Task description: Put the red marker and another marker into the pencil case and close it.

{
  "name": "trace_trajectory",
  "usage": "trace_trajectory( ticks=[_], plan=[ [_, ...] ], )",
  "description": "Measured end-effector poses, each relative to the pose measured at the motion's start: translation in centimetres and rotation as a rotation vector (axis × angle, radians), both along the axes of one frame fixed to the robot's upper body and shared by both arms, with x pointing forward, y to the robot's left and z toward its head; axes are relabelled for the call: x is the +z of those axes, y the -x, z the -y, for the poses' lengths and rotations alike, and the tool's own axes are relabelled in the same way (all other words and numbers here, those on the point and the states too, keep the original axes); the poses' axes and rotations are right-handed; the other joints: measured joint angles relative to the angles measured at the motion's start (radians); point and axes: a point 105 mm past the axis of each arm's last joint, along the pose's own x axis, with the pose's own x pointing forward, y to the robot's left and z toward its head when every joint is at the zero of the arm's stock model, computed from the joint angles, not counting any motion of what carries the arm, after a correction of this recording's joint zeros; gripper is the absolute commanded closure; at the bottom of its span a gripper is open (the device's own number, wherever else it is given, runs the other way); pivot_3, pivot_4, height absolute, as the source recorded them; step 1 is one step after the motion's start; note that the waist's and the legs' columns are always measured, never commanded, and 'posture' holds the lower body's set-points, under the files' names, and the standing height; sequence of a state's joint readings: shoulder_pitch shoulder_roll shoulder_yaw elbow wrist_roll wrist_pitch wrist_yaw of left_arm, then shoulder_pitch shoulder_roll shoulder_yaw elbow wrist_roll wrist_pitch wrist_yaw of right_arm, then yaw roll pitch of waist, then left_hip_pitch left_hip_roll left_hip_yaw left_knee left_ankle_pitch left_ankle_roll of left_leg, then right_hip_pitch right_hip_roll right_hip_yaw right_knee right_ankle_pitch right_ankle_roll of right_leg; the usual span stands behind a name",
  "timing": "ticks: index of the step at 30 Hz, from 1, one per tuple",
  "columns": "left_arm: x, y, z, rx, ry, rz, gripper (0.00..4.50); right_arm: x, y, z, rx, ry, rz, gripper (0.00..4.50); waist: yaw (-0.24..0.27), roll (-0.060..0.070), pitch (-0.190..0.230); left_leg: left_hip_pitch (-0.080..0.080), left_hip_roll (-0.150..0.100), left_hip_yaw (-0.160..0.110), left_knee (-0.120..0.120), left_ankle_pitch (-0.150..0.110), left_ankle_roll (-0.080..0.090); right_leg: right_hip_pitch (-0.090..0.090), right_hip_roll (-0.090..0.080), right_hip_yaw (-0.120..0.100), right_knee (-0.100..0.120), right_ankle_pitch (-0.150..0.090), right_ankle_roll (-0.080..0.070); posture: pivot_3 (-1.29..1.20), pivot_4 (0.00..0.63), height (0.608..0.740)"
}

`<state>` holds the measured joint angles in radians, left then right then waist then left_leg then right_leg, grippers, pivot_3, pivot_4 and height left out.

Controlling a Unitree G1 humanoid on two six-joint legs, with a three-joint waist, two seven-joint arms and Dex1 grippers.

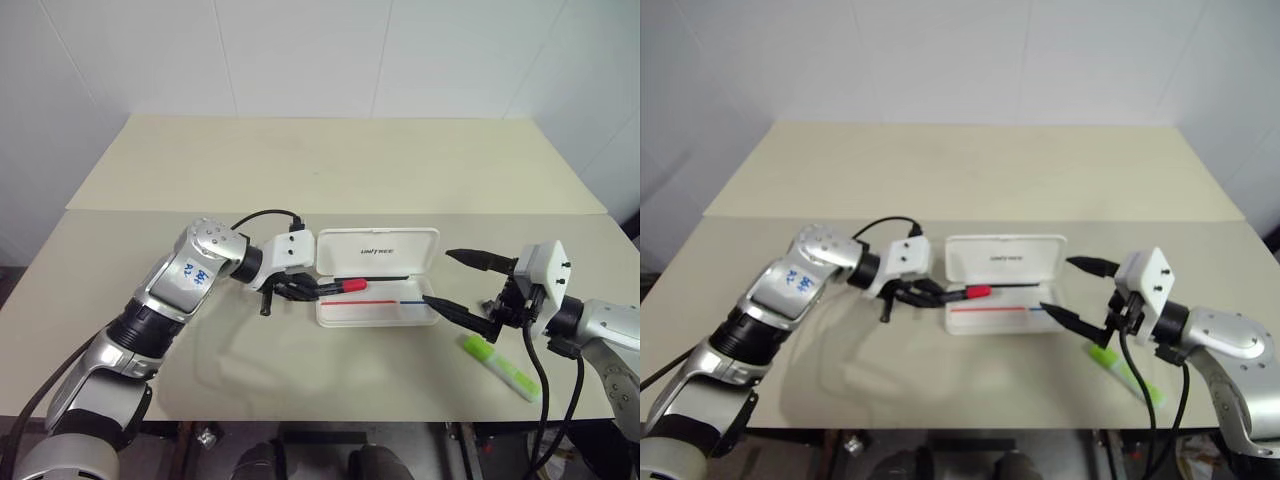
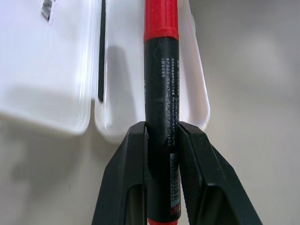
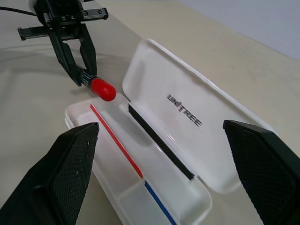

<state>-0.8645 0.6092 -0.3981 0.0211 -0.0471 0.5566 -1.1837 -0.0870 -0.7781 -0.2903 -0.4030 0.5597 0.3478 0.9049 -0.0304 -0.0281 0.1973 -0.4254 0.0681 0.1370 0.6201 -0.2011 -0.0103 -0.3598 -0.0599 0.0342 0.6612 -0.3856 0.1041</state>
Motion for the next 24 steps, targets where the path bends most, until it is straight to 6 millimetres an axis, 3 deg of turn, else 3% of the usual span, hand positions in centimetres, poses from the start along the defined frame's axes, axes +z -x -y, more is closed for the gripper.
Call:
trace_trajectory(
  ticks=[8, 24],
  plan=[
    [-0.4, -0.7, 4.7, -0.04, 0.041, 0.013, 3.95, -0.5, 0.7, 0.5, -0.052, 0.004, -0.009, 0.0, 0.006, -0.001, 0.0, -0.001, -0.002, -0.001, 0.003, -0.001, 0.001, 0.003, -0.002, 0.0, -0.001, 0.0, 0.001, 0.0, 0.15, 0.74],
    [-2.1, -2.8, 6.3, -0.004, 0.02, 0.084, 3.95, -0.2, 1.5, 0.5, -0.106, -0.006, 0.006, 0.0, 0.004, 0.0, 0.0, -0.001, -0.002, -0.003, 0.002, 0.0, 0.001, 0.003, -0.002, 0.0, -0.001, 0.0, 0.001, 0.0, 0.15, 0.74]
  ],
)
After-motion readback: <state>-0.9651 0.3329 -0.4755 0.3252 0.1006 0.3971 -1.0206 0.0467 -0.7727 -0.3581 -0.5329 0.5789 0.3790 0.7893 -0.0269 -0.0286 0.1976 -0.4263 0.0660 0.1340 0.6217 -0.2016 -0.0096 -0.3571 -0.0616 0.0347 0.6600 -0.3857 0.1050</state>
